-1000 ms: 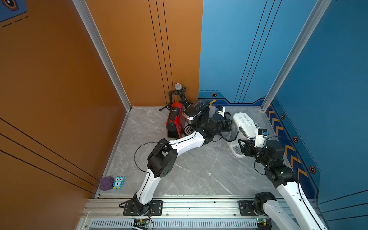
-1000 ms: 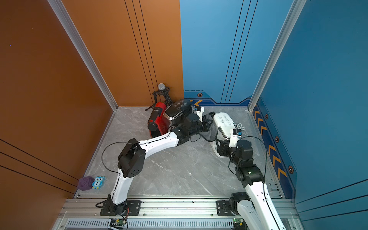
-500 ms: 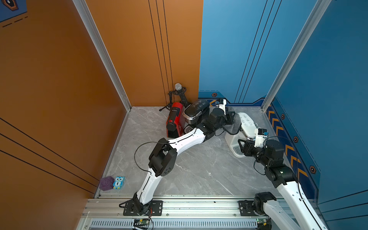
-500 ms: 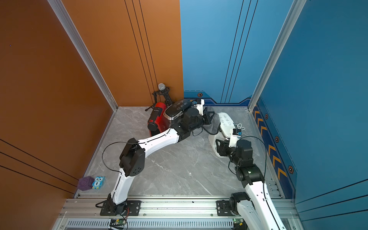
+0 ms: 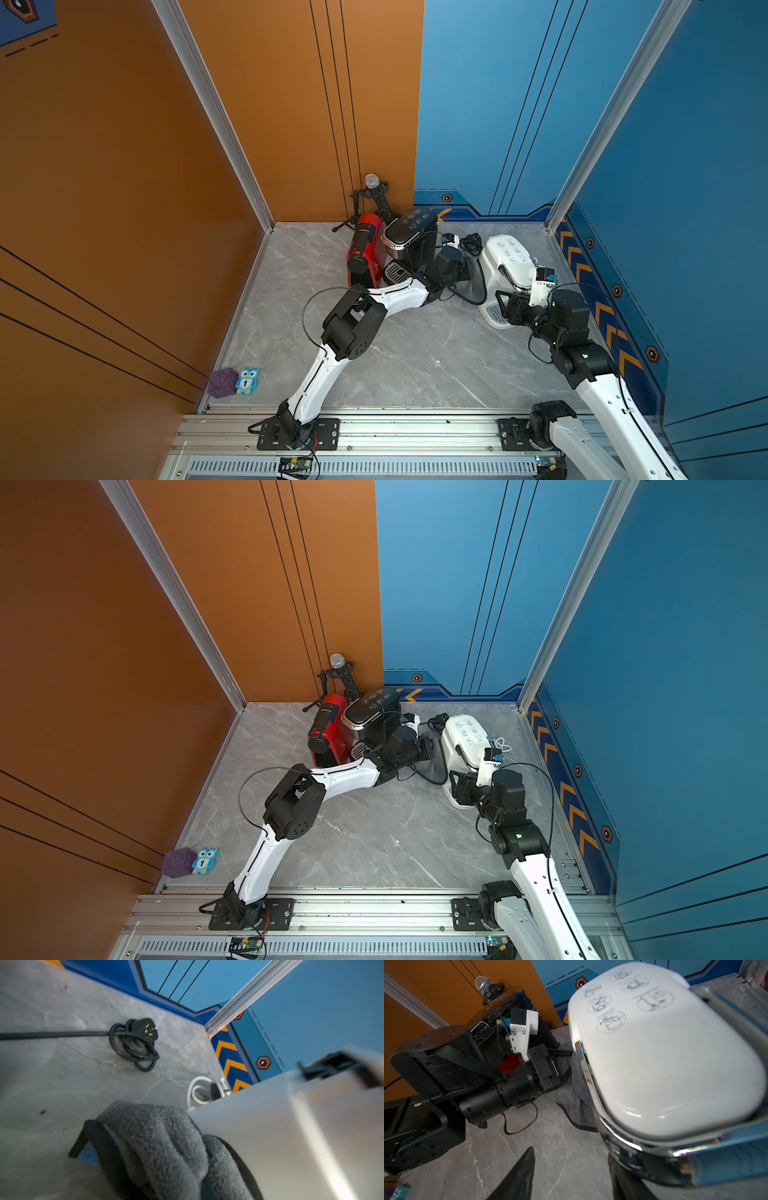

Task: Wipe the surface of a coffee machine
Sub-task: Wipe the dirt from the surface of the coffee machine.

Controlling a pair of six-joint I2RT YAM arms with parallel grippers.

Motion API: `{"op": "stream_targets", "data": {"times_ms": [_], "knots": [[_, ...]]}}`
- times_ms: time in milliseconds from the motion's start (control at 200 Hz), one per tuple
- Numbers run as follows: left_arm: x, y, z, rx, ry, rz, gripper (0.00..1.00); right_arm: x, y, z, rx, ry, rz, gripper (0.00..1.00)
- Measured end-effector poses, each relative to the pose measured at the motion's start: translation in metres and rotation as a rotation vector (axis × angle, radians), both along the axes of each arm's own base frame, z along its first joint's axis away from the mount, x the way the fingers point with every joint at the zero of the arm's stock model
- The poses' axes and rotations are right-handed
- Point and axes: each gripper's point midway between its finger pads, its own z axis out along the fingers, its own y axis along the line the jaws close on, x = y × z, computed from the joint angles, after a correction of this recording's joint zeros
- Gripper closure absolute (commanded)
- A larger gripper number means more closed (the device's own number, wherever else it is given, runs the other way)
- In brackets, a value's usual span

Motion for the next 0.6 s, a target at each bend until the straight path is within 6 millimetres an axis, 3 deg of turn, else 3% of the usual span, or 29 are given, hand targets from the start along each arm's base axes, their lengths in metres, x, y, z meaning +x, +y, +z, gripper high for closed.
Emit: {"op": "stream_targets", "data": {"times_ms": [155, 601], "knots": [[-0.006, -0.001, -0.028, 0.024, 0.053, -0.008, 1.00, 0.002, 0.000, -0.002, -0.001, 0.008, 0.000, 0.42], [-0.021, -0.019, -0.045, 0.025, 0.095, -0.034, 1.00, 0.002, 0.000, 0.000, 0.001, -0.004, 0.000, 0.42]]}}
